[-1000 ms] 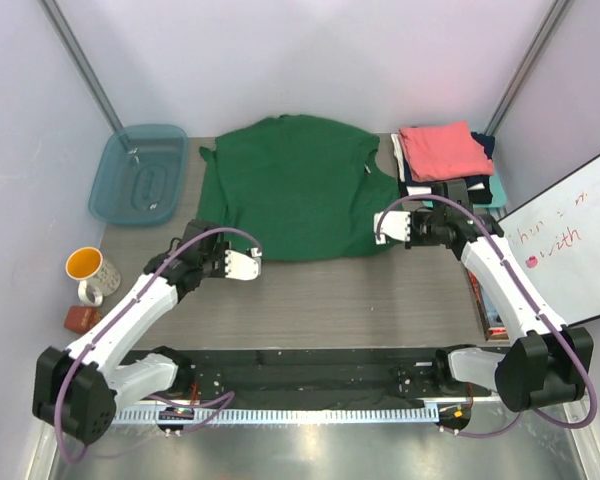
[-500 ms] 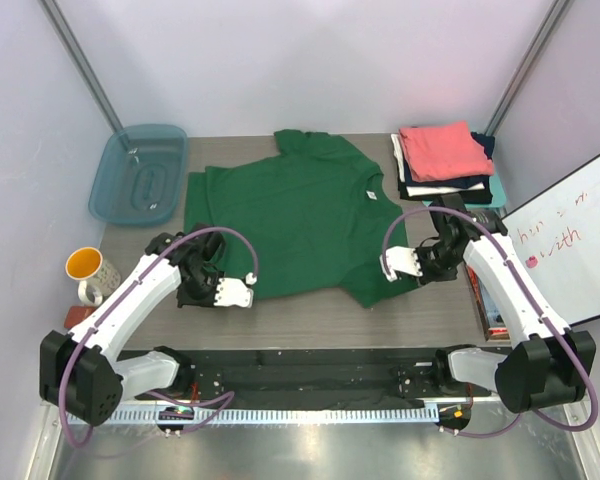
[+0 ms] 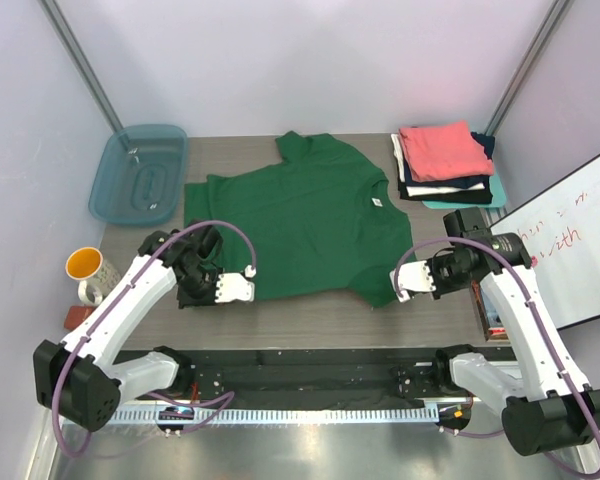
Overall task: Fold and stack the t-shirts
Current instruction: Fold the flattened tshirt in 1/3 of the way
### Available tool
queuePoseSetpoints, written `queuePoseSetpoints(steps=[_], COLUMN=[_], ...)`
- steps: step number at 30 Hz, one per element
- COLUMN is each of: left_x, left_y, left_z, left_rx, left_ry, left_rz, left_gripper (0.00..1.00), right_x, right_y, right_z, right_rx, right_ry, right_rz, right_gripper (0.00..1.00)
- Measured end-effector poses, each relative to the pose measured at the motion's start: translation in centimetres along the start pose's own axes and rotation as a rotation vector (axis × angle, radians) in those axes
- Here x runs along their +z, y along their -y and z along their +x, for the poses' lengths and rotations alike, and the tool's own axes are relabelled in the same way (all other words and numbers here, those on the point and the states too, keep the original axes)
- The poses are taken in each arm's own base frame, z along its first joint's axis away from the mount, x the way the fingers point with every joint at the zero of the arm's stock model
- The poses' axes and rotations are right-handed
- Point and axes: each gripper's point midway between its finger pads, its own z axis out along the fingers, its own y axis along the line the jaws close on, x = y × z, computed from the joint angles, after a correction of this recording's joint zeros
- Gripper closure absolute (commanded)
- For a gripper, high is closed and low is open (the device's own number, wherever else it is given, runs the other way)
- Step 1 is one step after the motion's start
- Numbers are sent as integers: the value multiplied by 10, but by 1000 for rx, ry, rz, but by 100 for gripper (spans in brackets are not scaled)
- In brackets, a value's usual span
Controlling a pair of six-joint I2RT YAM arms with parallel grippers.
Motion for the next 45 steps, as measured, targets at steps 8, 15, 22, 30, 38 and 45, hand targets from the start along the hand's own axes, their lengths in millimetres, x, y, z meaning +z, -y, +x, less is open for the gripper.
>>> queuePoseSetpoints(steps=[8,15,22,30,38,45], left_x=[-7,-20,-18,0,21,24], left_y=[-4,-24,-23,-18,-50,-85], left_z=[2,12,24,38,46,43], left_rx=[-53,-103,-112,-112,-93,-80], left_ry=[-32,-127,-191,-252,-302,-320], left_rz=[-30,-89,-98,-78,-211,-316], left_gripper=[100,100,100,100,100,100], right_x=[9,34,53,49,60,64], right_y=[-12,11,86,151,169,198], right_z=[-2,4,15,21,24,28], right_rx=[-19,-1,42,41,35,18], right_ry=[15,9,-3,-5,-7,-11], right_rz=[-28,70,220,353,386,473], right_gripper=[99,99,99,99,99,99])
